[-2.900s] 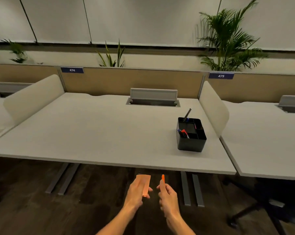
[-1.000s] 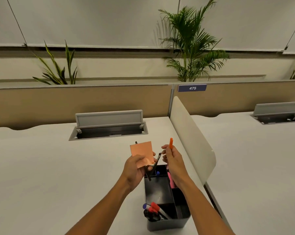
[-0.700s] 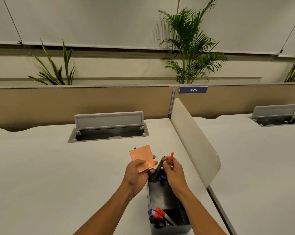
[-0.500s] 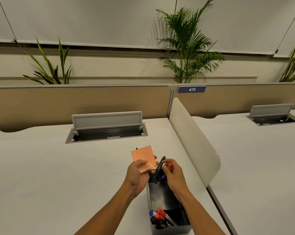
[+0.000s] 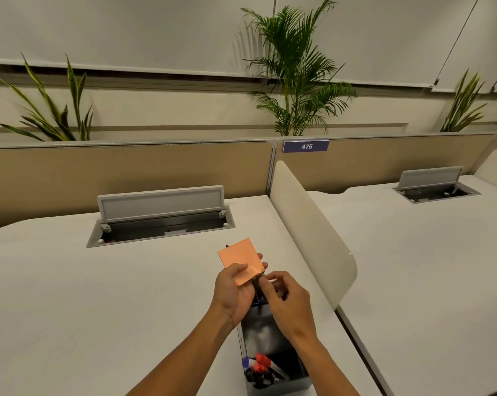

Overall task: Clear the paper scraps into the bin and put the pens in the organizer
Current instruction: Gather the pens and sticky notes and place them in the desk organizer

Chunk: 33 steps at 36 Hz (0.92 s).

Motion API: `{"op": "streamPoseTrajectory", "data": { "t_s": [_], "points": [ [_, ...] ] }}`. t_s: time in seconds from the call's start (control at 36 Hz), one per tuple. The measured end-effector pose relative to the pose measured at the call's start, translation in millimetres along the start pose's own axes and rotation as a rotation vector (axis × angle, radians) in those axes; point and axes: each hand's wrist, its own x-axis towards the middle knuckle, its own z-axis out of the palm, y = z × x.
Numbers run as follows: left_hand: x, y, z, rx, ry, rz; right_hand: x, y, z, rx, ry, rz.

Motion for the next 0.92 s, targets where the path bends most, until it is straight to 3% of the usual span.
{"op": "streamPoseTrajectory", "data": {
  "t_s": [0.25,0.58,0.75,0.92],
  "points": [
    [5,-2,2,-0.05,0.036,0.053,-3,2,-9,0.0,-0.162,0.076],
    [7,11,-4,0.004,0.027,0.115,21,0,-70,0.191,0.153,0.083],
    [6,10,-12,0.067,0.065,0.128,28,-3,-89,-0.024,0.181,0.001],
    [6,8,-14,0.12,0.115,0.115,34,-7,-74,-0.28,0.012,0.021]
  ]
}}
